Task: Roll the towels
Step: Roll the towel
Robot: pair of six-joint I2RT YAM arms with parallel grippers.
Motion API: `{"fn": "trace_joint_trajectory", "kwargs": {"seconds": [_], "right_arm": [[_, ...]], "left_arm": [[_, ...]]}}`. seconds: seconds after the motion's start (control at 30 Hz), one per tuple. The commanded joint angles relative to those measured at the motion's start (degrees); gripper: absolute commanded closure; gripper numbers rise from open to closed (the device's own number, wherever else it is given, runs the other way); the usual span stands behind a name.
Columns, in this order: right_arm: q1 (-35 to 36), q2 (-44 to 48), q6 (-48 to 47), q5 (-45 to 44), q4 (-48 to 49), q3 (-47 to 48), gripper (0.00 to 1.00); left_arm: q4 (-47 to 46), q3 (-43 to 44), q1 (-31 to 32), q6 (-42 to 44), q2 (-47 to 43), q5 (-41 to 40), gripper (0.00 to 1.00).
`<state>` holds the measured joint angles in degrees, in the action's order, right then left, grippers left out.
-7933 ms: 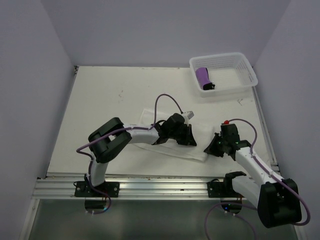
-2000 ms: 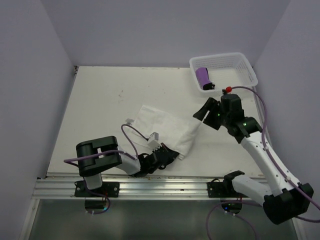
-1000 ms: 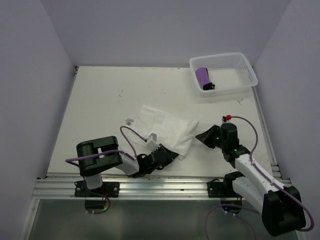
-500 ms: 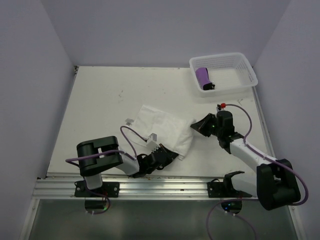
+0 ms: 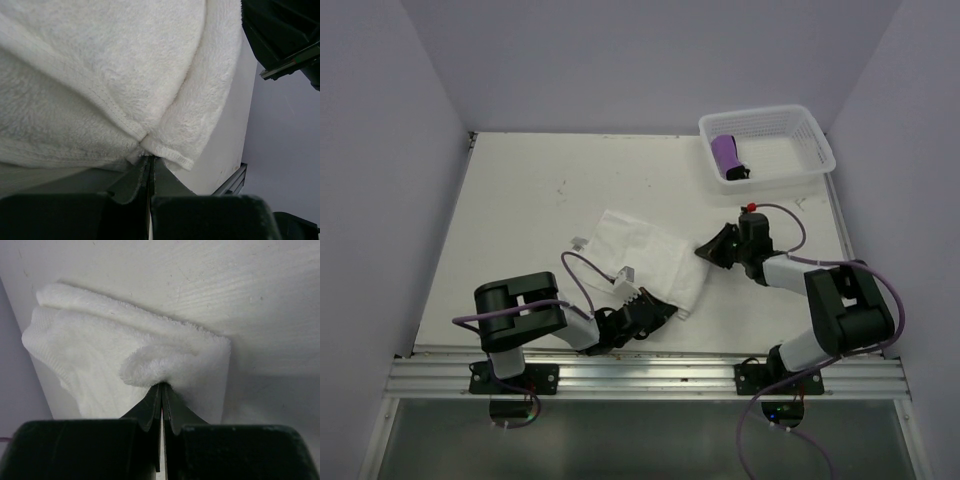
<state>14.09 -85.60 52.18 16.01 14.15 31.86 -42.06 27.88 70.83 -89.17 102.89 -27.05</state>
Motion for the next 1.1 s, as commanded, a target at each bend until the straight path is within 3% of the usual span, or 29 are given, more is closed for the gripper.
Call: {"fn": "trace_joint_trajectory", "kwargs": {"seconds": [0.0,0.23,0.67,0.83,0.97,1.07], "right_arm": [[-0.29,-4.12,-3.75,-3.52,1.31,1.89,1.0],[-0.46,-7.65,-4.46,-3.27,2.02,3.56,1.0],[-0.55,-7.39,-4.63,-1.69,5.36,1.28,1.0],[-0.55,-6.25,-4.81,-1.42,5.36,1.01,1.0],[-0.55,-5.37,-5.42,-1.68,3.69,1.45,1.0],[-0.46,-4.66,-5.86,-2.03,2.99,1.45,1.0]], "left_arm": [[16.4,-2.13,-0.34,3.73,4.16,1.03,1.0],[18.15,-3.0,-0.34,4.79,0.74,0.68,1.0],[36.52,-1.51,0.01,13.57,-28.86,-8.54,1.0],[33.28,3.56,-0.6,25.51,-33.54,-12.59,1.0],[24.96,8.67,-6.47,34.38,-28.04,-0.6,1.0],[21.16,13.33,-10.18,36.26,-22.57,4.9,1.0]]}}
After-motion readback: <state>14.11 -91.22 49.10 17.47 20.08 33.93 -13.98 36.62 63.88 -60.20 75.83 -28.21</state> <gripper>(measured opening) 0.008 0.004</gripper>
